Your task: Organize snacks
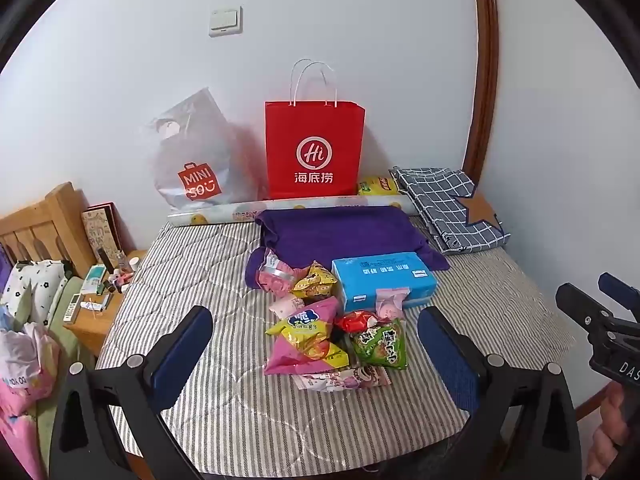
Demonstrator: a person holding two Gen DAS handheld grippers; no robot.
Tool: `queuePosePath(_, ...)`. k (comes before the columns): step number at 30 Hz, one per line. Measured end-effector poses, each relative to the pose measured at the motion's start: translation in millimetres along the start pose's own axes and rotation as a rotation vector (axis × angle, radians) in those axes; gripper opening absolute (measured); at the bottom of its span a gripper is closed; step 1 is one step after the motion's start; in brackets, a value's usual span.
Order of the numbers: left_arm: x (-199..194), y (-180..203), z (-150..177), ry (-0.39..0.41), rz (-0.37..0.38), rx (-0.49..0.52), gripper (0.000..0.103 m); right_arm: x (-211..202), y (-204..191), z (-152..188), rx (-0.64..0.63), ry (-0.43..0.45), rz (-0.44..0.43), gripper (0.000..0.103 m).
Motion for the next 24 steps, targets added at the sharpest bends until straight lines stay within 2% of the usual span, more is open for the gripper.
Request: queuePosePath(24,-2.9,-5.4,2.8,0.012,0.007,-0.008,0.103,-2.2,-6.0,3.0,-0.005,0.005,-0.008,0.103)
Point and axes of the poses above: each gripper's, at about its wrist camera, not at the fingertips, and x roughly the way its jaws point, y to its right, z to its underside, the point moved 1 cm from there along x, roughly the way its jaws point, and after that the axes turned 2 degrees about z, right-handed, at the moved point
